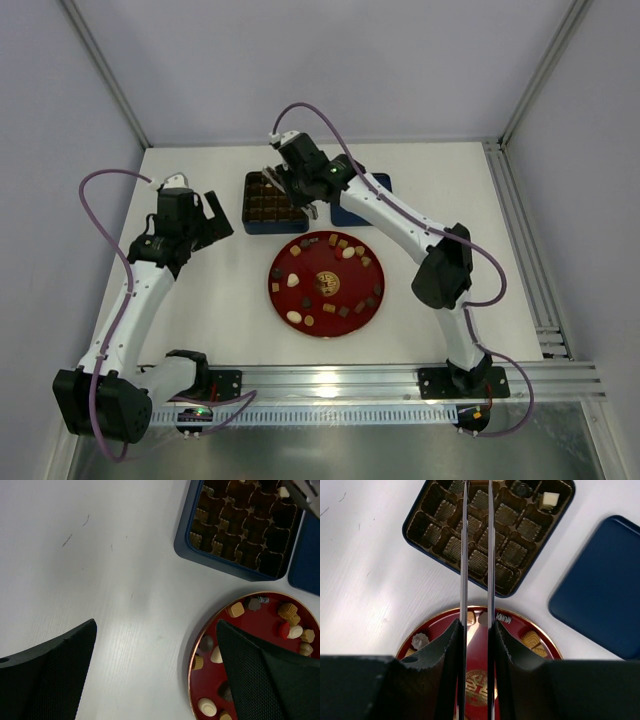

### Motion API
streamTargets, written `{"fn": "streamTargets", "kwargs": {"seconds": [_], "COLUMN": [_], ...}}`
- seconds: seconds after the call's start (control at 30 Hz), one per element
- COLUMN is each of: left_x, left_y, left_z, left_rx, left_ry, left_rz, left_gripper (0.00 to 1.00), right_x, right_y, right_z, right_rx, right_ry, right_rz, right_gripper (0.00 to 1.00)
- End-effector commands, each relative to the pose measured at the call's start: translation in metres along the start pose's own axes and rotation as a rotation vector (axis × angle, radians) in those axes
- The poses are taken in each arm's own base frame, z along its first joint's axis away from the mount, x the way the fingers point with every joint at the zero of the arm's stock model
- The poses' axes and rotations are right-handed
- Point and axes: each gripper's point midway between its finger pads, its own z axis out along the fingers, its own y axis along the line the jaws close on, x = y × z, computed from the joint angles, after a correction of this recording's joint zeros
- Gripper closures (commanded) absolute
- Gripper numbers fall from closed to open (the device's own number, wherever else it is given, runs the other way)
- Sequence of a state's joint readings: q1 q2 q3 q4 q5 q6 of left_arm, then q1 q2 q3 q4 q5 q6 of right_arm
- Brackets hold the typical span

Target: Pack the chocolate

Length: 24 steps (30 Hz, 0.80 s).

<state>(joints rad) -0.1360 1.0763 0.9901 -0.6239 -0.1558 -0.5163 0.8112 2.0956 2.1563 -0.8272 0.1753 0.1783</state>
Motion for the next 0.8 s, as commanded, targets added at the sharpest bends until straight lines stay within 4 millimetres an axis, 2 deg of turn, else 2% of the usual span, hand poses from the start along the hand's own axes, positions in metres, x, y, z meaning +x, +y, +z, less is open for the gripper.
{"fn": "streamTargets", "kwargs": {"seconds": [0.0,0.27,0.77], "left_x": [-0.008,-0.008,-0.008], "left_y": [-0.003,-0.004,-0.003], "left_z": [-0.001,-0.002,-0.003], "left_rx": [0.019,0.025,0.023], "left_ry": [-0.032,-0.033,-0.035], "left_rz": [-0.008,-0.008,-0.011], "left_gripper": [0.00,0.00,0.00], "right_x": [-0.042,-0.034,-0.023], "right_y": [0.018,0.039,0.045], "right_z": [-0.004,0.023,0.052], "right_rx": [-0.082,-0.121,-0.118], "right_ry": [-0.141,-0.133,-0.117], "right_rz": [0.005,-0.004,0.004], "right_gripper": [0.75,0.75,0.75]}}
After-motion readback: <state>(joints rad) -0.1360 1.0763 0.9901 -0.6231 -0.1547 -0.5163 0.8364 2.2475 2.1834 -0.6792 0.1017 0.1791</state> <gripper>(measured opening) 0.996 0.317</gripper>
